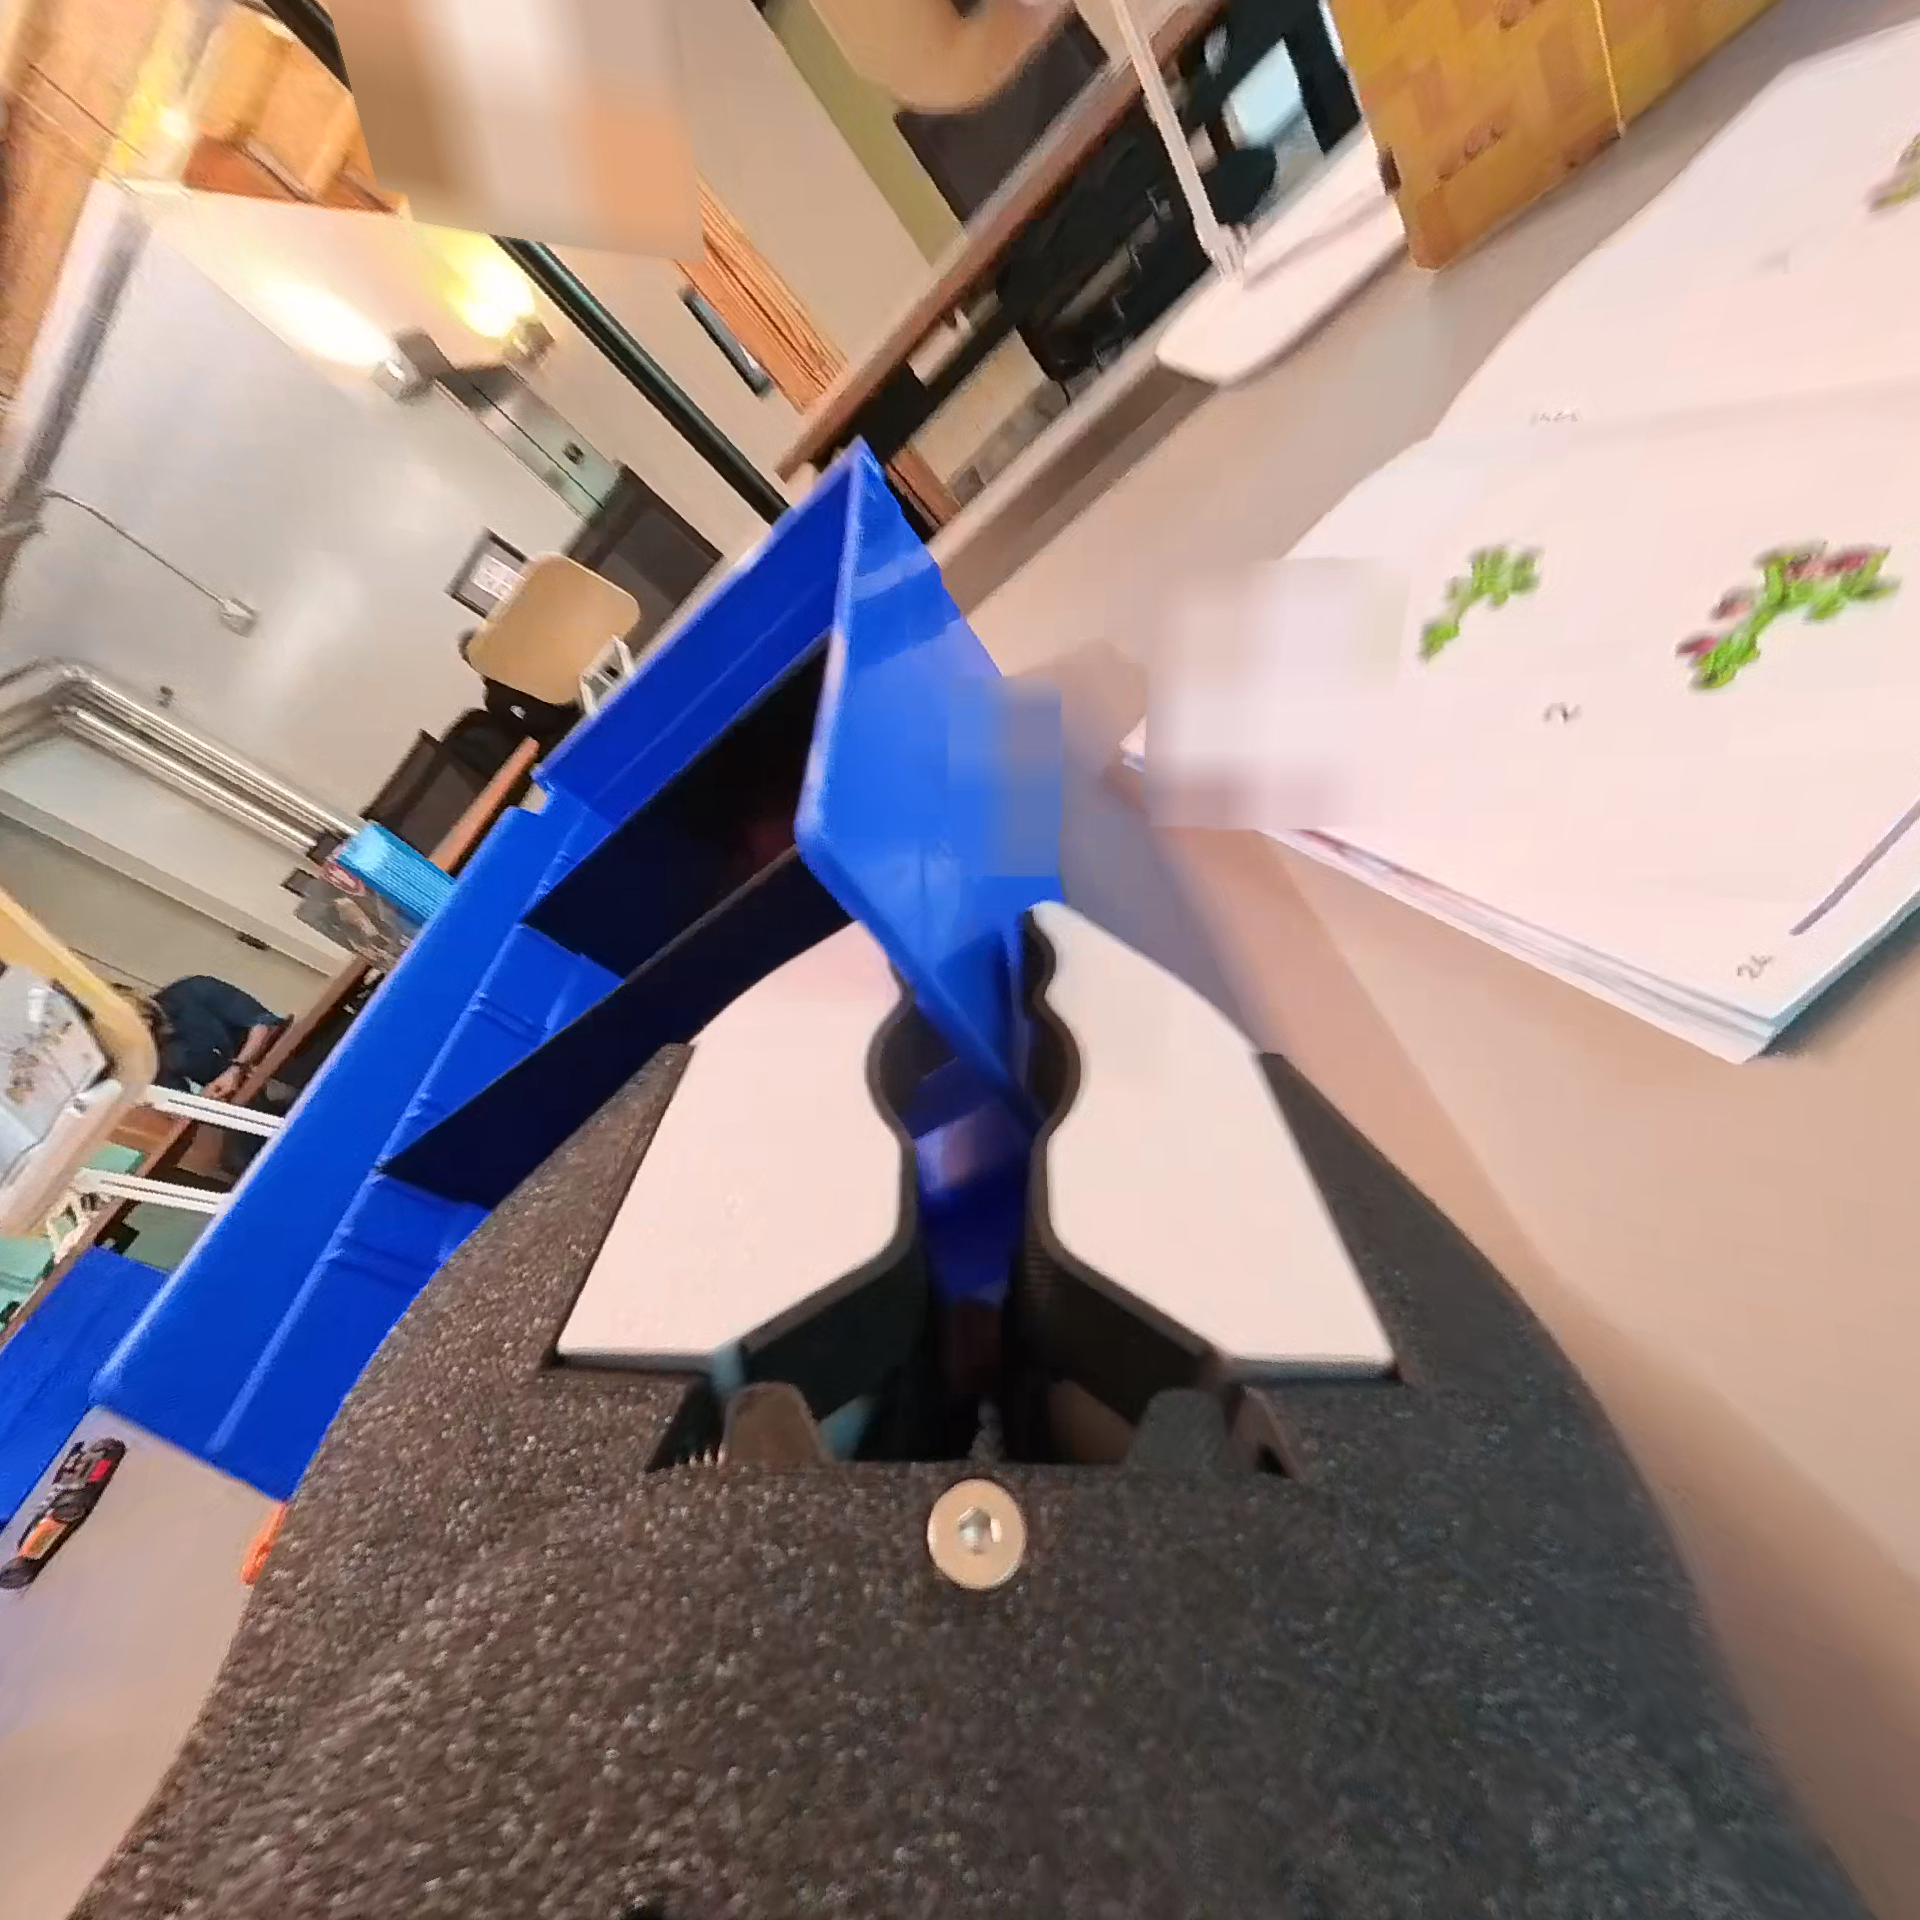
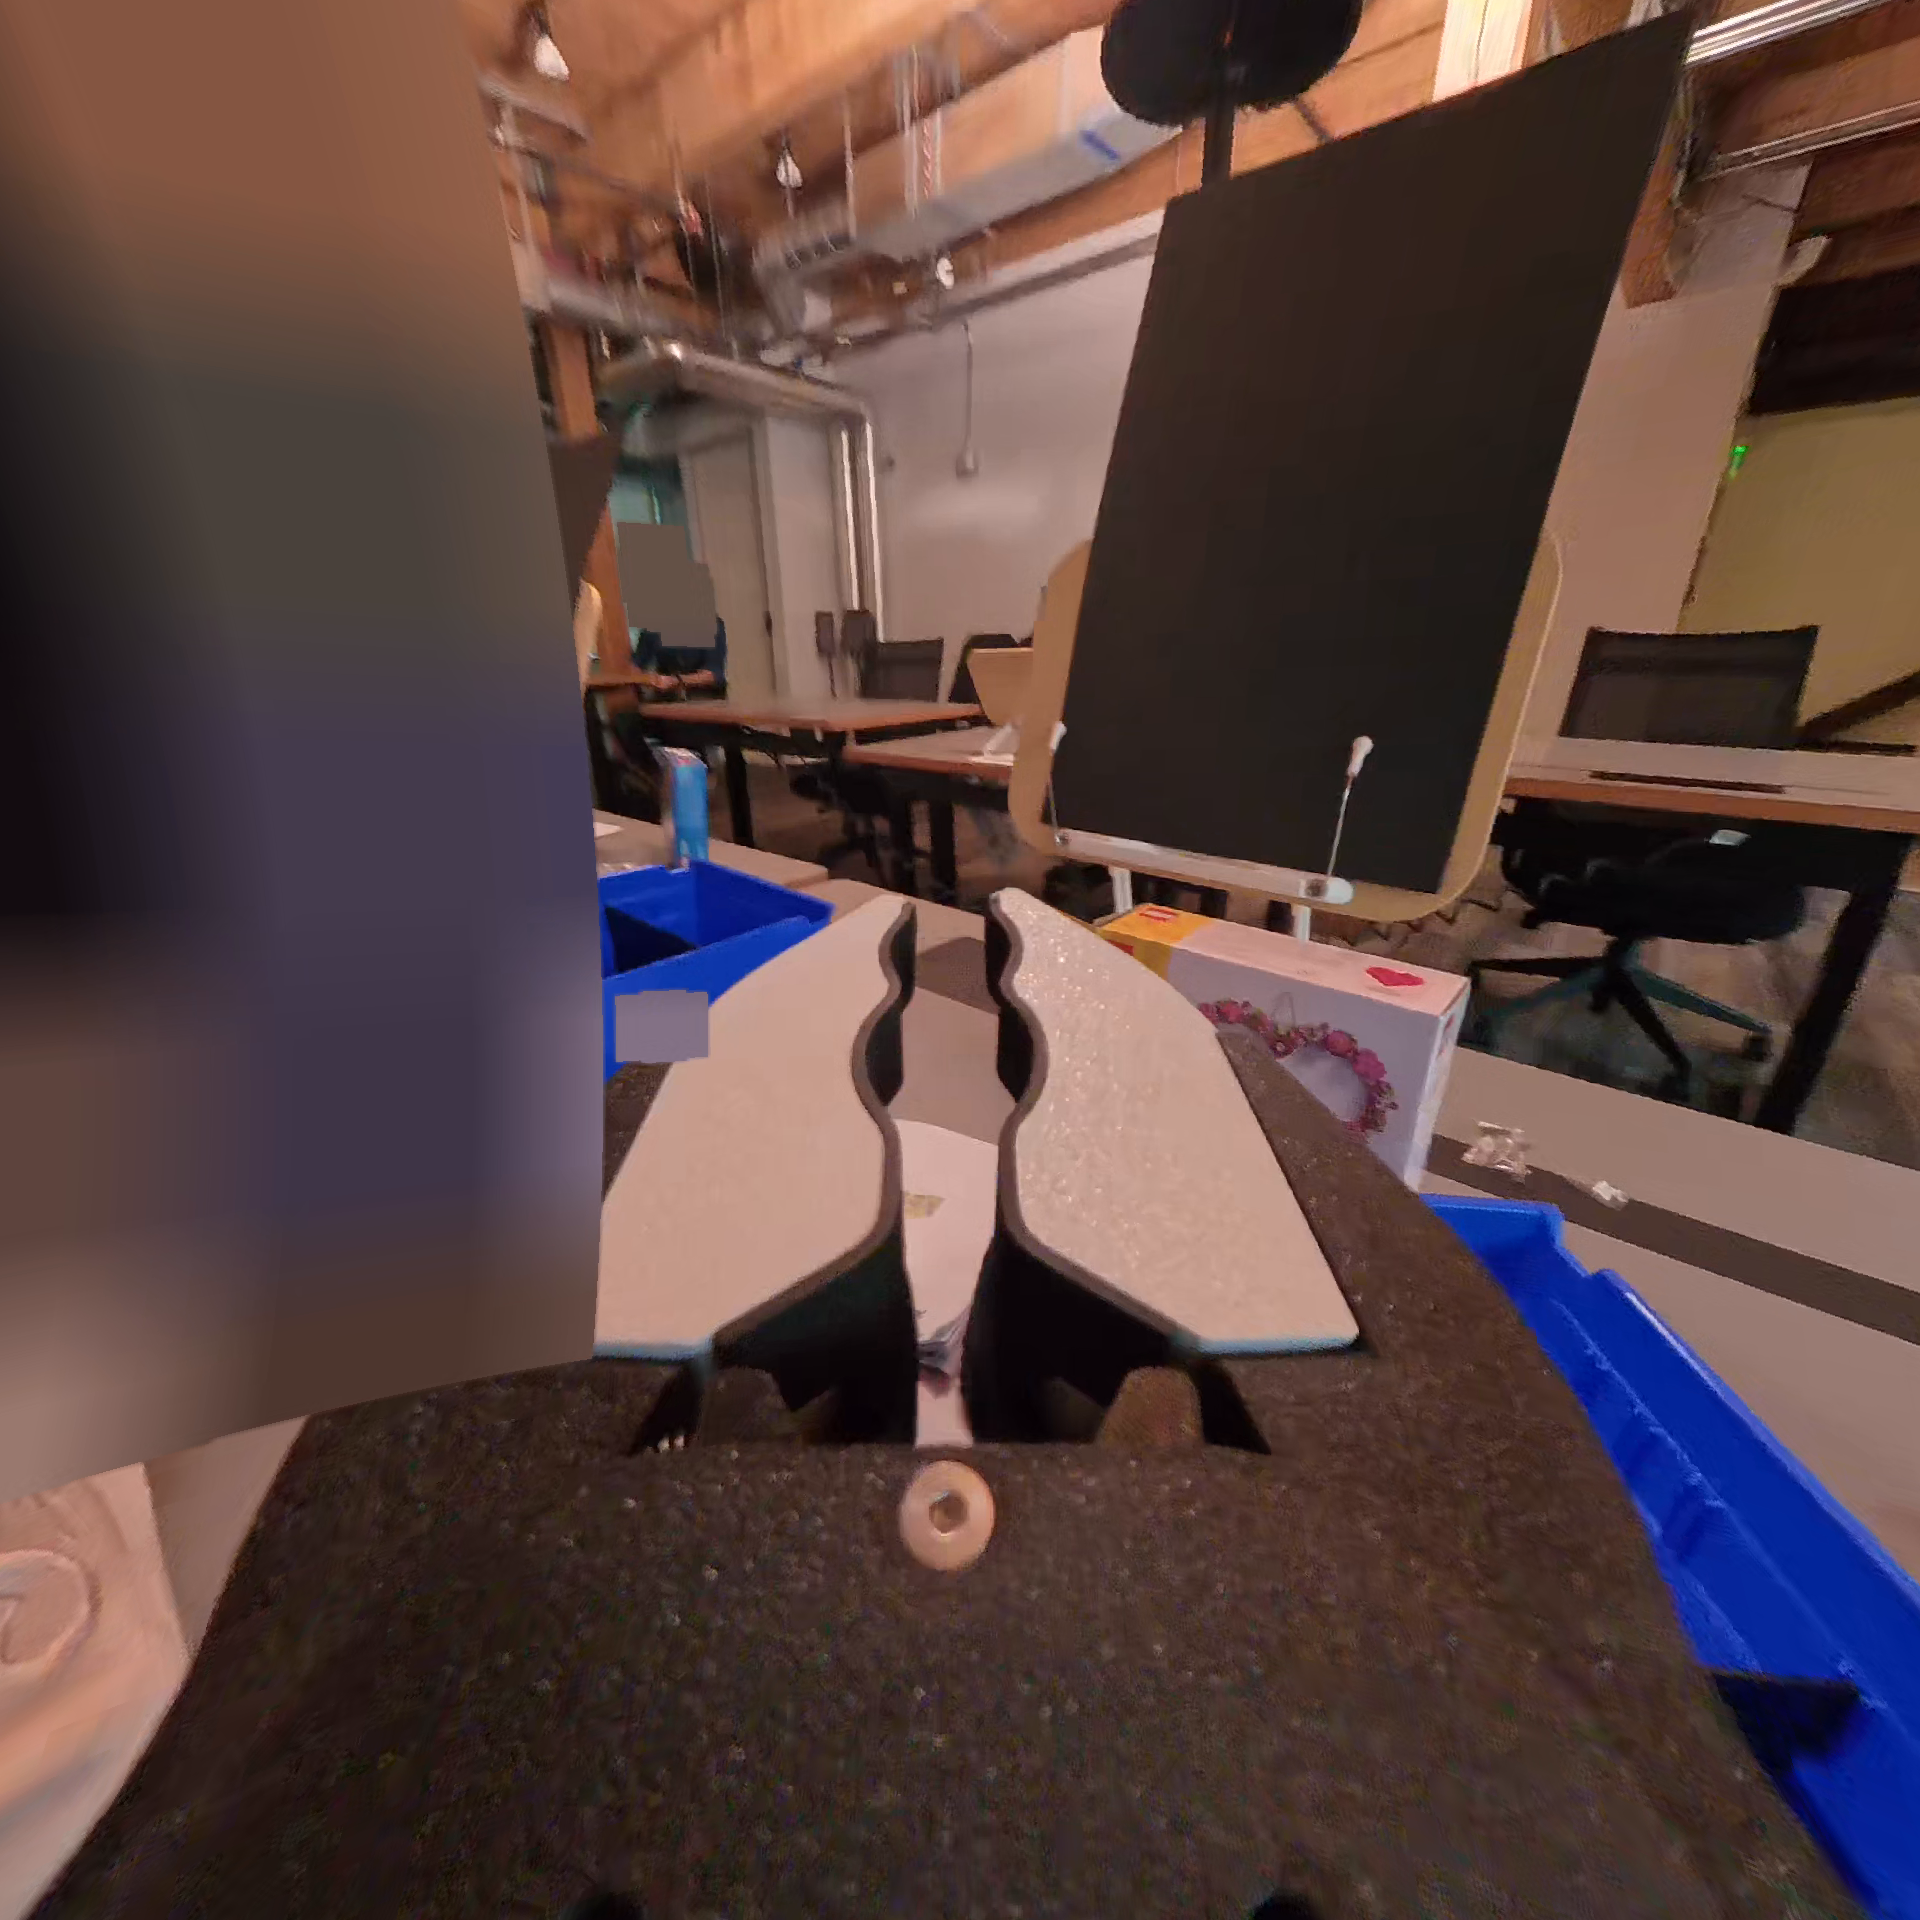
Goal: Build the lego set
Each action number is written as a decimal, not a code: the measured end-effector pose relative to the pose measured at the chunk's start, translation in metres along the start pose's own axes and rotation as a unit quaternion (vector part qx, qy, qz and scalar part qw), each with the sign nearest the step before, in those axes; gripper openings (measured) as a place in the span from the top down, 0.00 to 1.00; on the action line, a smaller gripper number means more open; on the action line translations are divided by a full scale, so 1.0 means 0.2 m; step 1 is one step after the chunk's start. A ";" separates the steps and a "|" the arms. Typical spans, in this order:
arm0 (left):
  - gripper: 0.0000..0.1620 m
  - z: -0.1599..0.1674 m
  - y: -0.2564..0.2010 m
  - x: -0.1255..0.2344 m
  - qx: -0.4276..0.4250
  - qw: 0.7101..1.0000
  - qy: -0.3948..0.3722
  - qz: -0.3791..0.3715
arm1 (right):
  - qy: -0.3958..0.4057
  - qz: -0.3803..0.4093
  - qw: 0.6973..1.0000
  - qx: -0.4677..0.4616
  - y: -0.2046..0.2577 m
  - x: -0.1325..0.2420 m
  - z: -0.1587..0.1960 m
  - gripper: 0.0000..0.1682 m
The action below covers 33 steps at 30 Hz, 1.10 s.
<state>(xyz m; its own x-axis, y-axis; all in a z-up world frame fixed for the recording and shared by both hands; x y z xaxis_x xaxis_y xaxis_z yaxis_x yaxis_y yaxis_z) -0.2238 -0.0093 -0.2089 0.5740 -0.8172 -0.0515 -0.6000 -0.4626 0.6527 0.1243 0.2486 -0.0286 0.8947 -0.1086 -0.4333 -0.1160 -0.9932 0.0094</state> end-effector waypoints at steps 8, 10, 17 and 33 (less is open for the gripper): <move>0.68 -0.20 0.13 0.10 0.100 0.993 -0.048 -0.033 | -0.017 -0.039 0.999 -0.002 0.06 0.18 -0.02 0.52; 0.57 -0.33 0.15 0.11 0.212 0.972 -0.102 -0.017 | -0.022 -0.048 0.998 -0.031 0.08 0.20 -0.01 0.35; 0.11 -0.83 0.33 0.11 0.362 0.897 -0.236 0.090 | -0.072 -0.066 0.985 -0.140 0.15 0.20 -0.03 0.13; 0.10 -0.84 0.32 0.20 0.409 0.862 -0.238 0.179 | 0.086 -0.070 0.994 0.021 0.42 0.24 0.25 0.18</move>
<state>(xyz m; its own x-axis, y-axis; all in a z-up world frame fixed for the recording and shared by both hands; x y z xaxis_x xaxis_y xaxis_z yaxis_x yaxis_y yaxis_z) -0.1453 -0.0125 -0.0419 0.0929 -0.9164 -0.3895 -0.9955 -0.0791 -0.0513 0.1354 0.1619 -0.0941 0.9633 0.0220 -0.2675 0.0010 -0.9969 -0.0787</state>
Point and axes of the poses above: each gripper's, where its closed fingertips meet, x back along the fingers, z out of its underside, y = z × x across the jaws, the point moved 5 cm from there along x, back along the fingers, and after that the axes turned 14 degrees about -y, right-handed, at the moved point
